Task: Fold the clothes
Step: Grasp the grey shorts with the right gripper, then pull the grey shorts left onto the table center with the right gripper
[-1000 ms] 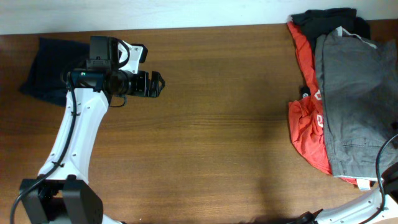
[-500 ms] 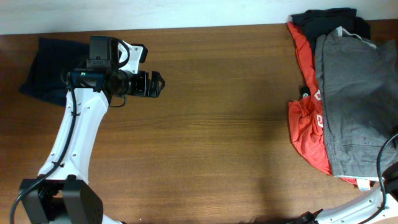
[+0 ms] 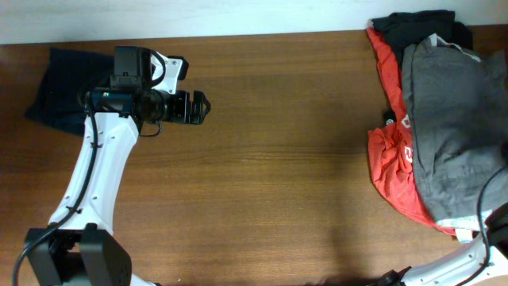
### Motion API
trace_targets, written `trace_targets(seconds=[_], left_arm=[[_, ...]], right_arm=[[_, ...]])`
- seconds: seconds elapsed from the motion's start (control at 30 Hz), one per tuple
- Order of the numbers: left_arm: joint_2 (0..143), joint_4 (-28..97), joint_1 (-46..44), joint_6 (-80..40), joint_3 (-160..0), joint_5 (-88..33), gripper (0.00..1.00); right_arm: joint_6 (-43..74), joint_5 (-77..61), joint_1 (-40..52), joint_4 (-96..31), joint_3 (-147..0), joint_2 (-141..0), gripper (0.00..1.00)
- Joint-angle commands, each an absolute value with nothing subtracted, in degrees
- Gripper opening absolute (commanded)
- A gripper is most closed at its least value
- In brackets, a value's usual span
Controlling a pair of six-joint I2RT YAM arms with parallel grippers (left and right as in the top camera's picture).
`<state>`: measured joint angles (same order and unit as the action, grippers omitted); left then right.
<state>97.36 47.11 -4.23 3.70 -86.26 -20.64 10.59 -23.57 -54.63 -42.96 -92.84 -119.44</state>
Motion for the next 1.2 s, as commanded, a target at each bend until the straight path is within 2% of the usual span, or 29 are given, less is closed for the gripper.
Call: trace_targets(seconds=[0.0,0.3,0.43,0.7,0.9,1.17], left_arm=[[97.56,46.96,-4.34,4.84,-87.83,-21.23,0.99],[93.43,47.20,-4.14,4.86,-91.72,-21.21,0.99],[90.28,47.18,-2.28,4.86,-92.97,-20.97,0.99],[85.76,49.98,5.52,4.86,-92.97,-19.49,0.99],[85.69,52.99,10.02,4.86,-92.95,-19.49,0.99],[85.69,52.77,10.94,4.86,-92.95,-17.56,0.99]], right_arm=[[12.73,-38.22,-48.12,-44.88,-97.91,-110.72,0.04],[12.73,-40.75,-24.56,-47.59,-98.50,-100.97,0.04],[13.63,-39.18,-10.68,-43.51,-98.48,-101.41,0.04],[19.66,-25.41,16.97,-30.96,-98.48,-107.28,0.04],[20.47,-22.28,29.26,-28.75,-98.48,-113.93,0.04],[19.75,-25.04,37.91,-33.67,-98.48,-117.38,0.04]])
